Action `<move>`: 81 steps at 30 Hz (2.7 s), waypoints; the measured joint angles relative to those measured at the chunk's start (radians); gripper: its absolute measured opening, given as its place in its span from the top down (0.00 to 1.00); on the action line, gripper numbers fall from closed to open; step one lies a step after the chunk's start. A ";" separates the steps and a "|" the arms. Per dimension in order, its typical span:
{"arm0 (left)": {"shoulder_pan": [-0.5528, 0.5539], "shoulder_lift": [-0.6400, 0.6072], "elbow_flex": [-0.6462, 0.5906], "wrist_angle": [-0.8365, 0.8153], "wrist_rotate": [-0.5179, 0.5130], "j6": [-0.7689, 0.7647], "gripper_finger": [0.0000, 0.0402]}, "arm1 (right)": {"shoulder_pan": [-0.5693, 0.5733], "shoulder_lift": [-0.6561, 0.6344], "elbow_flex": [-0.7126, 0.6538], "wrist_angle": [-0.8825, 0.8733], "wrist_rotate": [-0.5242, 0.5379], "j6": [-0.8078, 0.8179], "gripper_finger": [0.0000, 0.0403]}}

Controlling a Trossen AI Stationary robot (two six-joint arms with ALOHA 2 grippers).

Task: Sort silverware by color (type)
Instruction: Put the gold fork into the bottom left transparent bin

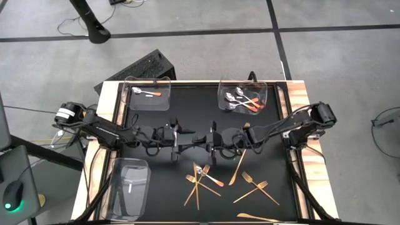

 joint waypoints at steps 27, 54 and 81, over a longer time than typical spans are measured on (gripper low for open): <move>0.004 0.000 0.022 0.045 0.030 0.014 0.64 | 0.000 0.000 0.000 0.034 -0.001 -0.023 0.96; 0.012 0.033 0.082 -0.164 -0.090 0.068 1.00 | 0.007 0.002 0.000 -0.021 0.069 0.045 0.82; -0.409 -0.511 0.217 -1.640 -0.152 -1.326 1.00 | -0.019 0.000 0.001 -0.254 0.262 0.203 0.78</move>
